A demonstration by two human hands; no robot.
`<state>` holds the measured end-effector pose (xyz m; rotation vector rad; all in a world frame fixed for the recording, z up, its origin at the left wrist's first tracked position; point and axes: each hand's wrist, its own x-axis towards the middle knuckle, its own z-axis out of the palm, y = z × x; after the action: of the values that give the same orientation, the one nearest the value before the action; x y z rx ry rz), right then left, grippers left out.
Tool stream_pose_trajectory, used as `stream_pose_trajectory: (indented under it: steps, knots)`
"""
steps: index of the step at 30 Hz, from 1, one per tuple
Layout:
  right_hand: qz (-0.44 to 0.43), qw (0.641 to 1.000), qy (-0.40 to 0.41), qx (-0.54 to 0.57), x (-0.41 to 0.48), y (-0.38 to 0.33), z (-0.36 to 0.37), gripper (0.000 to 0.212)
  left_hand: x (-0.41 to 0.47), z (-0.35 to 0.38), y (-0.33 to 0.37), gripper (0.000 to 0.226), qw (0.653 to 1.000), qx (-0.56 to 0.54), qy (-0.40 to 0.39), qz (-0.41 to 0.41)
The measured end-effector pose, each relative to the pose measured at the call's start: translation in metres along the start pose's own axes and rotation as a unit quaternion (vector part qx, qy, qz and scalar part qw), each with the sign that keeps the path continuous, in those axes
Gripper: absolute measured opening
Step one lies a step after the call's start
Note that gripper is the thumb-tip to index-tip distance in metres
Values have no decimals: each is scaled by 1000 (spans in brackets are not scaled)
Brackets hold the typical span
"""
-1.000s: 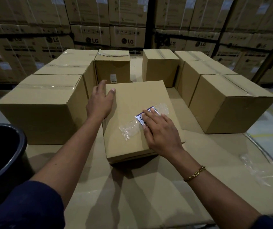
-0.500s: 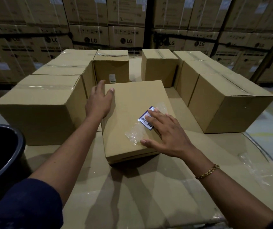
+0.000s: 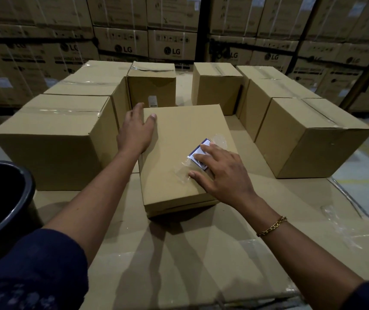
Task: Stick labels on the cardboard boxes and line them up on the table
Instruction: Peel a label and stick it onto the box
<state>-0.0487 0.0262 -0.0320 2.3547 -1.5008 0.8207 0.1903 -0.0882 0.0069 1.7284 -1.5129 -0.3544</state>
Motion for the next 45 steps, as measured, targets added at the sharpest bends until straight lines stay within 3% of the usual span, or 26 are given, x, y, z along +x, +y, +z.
stream_pose_trajectory:
  steps: [3,7,12,17,20,22,24,27,29,31,38,45]
  knots:
    - [-1,999,46,19,2,-6,3,25,-1,-1,1,59,1000,2,2,4]
    - [12,996,60,66,-2,-2,2,28,-2,-2,2,59,1000,5,1,6]
    - [62,990,65,111,-3,-5,4,8,-6,-2,3,59,1000,4,3,8]
    - [153,968,79,182,2,-22,-8,5,-9,-4,4,59,1000,2,3,8]
    - [241,938,38,246,7,-28,-21,8,-10,-4,5,59,1000,1,6,7]
    - [283,907,16,313,11,-30,-33,9,-10,-3,6,59,1000,0,8,5]
    - [326,844,23,425,16,-29,-50,15,-10,-3,5,59,1000,3,6,4]
    - [385,667,48,636,13,-15,-73,9,-8,-3,5,59,1000,10,-8,16]
    - [394,542,59,740,0,0,-85,26,-7,-3,7,59,1000,13,-10,22]
    - [394,473,68,785,-12,11,-95,44,-6,-2,8,57,1000,19,-2,23]
    - [433,469,121,760,-31,36,-118,54,-6,-4,19,59,995,99,-8,12]
    - [447,477,91,751,-42,43,-120,48,-20,0,28,77,987,122,-105,-24]
